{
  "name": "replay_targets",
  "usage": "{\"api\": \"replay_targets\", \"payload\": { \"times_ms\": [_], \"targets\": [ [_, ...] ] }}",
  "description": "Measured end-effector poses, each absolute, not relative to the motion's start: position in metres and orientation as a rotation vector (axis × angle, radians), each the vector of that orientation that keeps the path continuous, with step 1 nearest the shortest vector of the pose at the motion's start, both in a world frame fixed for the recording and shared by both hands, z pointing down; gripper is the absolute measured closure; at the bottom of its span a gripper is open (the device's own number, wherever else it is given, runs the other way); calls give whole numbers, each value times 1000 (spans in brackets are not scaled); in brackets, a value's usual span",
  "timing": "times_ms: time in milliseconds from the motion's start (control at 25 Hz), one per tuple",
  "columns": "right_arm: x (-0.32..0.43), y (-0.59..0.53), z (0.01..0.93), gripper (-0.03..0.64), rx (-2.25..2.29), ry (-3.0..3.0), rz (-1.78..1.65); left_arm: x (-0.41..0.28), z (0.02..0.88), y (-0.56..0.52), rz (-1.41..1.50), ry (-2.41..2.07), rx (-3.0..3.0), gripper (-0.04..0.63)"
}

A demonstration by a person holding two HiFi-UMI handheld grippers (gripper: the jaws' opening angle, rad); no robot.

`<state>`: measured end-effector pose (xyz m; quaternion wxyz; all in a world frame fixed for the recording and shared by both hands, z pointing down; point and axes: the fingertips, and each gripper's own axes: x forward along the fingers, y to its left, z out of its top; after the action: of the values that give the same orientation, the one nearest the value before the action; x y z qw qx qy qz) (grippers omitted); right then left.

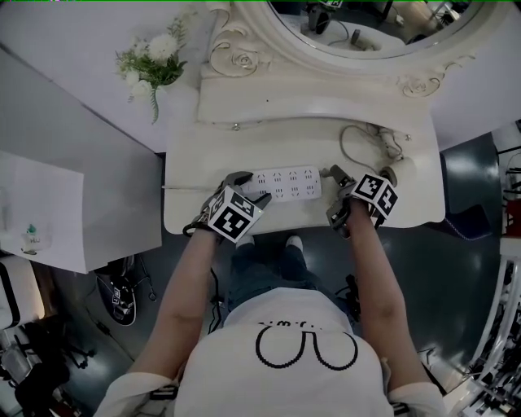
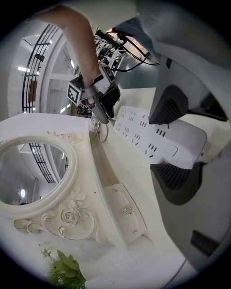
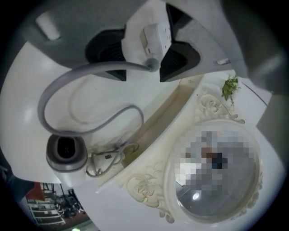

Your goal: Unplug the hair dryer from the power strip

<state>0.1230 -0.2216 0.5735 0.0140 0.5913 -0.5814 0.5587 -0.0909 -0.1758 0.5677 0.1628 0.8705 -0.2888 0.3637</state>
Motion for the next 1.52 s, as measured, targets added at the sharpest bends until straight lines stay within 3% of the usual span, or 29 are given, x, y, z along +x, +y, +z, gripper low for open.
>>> {"api": "replay_targets", "payload": {
  "times_ms": [40, 80, 520, 640, 680, 720, 760, 960, 1320, 1520],
  "targets": [
    [122, -215, 576, 369, 1802, -1796, 1745, -91, 568, -176, 1038, -824, 2483, 325],
    [120, -208, 578, 354, 1765, -1786, 1752, -91, 568, -175, 1038, -824, 2482, 325],
    [116, -158, 534, 339, 1558, -1926, 1796, -91, 568, -176, 1032, -823, 2482, 325],
    [128, -163, 502, 380, 1613, -2059, 1723, -92, 566, -174, 1044, -821, 2468, 325],
    [132, -165, 489, 443, 1638, -2113, 1679, -93, 564, -173, 1036, -826, 2462, 325],
    [135, -169, 477, 576, 1666, -2168, 1629, -93, 559, -172, 1014, -834, 2456, 325],
    [138, -172, 464, 617, 1693, -2222, 1576, -92, 553, -172, 981, -844, 2452, 325],
    [151, -183, 415, 618, 1812, -2362, 1291, -91, 515, -180, 776, -980, 2460, 325],
    [150, -193, 336, 620, 1814, -2516, 339, -91, 408, -207, 388, -1299, 2572, 328],
    [144, -195, 307, 620, 1746, -2530, 1, -82, 358, -216, 210, -1477, 2609, 378]
  ]
}}
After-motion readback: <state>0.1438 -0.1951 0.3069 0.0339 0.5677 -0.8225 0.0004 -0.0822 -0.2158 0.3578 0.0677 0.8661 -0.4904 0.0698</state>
